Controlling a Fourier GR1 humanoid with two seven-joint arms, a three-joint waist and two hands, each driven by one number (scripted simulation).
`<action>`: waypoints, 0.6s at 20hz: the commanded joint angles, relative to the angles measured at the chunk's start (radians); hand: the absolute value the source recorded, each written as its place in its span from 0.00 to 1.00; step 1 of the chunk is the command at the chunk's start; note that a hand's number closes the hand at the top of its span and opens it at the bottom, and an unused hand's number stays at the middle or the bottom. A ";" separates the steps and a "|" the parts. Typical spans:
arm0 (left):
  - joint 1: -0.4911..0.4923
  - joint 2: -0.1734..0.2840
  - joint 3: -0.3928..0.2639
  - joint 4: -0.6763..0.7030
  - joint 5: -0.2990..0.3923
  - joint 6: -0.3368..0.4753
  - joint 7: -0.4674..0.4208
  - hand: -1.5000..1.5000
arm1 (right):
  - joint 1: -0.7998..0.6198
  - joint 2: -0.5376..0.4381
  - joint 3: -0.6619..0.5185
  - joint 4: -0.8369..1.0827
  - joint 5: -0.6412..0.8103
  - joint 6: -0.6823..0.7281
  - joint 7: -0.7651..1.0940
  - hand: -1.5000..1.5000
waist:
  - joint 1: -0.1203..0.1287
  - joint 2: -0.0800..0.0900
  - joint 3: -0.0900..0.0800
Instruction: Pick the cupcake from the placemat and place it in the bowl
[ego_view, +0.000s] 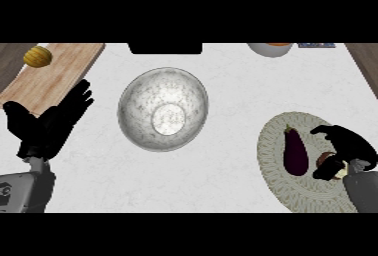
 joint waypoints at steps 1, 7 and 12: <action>0.016 -0.011 -0.008 -0.019 -0.006 -0.010 0.007 0.50 | -0.031 -0.029 -0.027 0.146 0.041 -0.115 -0.159 1.00 | 0.003 0.002 0.001; 0.014 -0.027 0.008 -0.034 -0.019 -0.003 0.013 0.50 | 0.014 0.000 -0.035 0.060 0.065 -0.128 -0.171 1.00 | -0.001 0.000 0.001; -0.009 -0.039 -0.001 -0.035 -0.045 0.014 0.029 0.50 | -0.040 0.071 0.005 -0.008 0.098 -0.081 -0.069 1.00 | 0.000 0.000 0.001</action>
